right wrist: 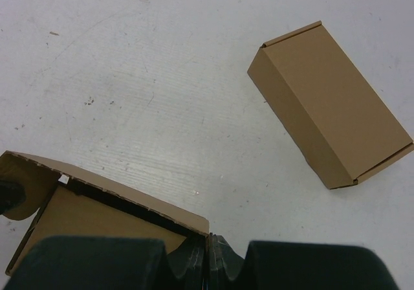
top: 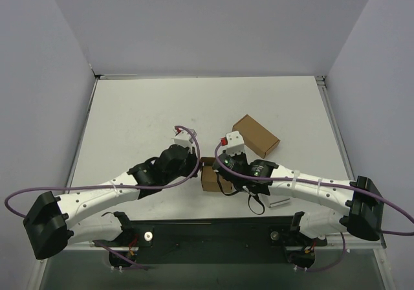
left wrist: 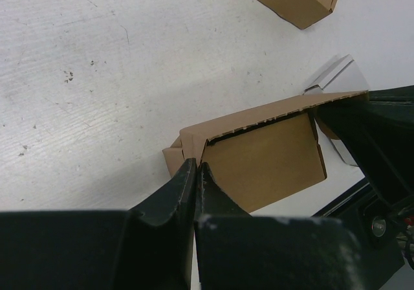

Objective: Fold the paper box

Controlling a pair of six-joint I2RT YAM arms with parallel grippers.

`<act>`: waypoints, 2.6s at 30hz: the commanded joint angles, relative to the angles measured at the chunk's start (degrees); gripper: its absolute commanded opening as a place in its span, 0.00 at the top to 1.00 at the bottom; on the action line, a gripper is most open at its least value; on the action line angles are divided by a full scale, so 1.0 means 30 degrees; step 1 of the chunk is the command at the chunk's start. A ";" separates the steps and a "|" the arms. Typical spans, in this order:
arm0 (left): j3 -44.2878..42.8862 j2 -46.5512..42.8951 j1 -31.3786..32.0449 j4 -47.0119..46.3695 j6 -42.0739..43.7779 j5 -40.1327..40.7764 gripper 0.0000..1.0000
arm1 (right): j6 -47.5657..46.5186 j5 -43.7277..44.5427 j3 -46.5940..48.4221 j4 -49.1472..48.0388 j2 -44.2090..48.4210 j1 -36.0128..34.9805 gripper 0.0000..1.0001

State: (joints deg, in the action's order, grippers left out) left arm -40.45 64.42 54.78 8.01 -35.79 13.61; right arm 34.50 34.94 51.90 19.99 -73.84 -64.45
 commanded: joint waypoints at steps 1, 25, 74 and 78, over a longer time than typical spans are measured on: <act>-0.0433 -0.0059 0.0430 -0.1615 -0.0609 -0.0756 1.00 | 0.0306 0.0219 0.0249 -0.0422 -0.0200 -0.0403 1.00; -0.1576 0.0118 0.0723 -0.1792 -0.0961 -0.1078 1.00 | 0.0453 0.0366 0.0103 -0.0306 -0.0083 -0.0520 1.00; -0.0580 0.0615 0.3125 -0.2348 -0.1751 0.1031 1.00 | 0.3558 -0.1861 0.1860 -0.0100 -0.1137 -0.0286 1.00; -0.0668 0.0703 0.3213 -0.2318 -0.1722 0.1177 1.00 | 0.3588 -0.2066 0.2299 -0.0130 -0.1488 -0.0227 1.00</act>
State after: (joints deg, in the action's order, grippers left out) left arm -41.58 65.84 61.98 9.26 -38.87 22.98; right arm 43.46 34.61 54.94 25.56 -76.64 -64.12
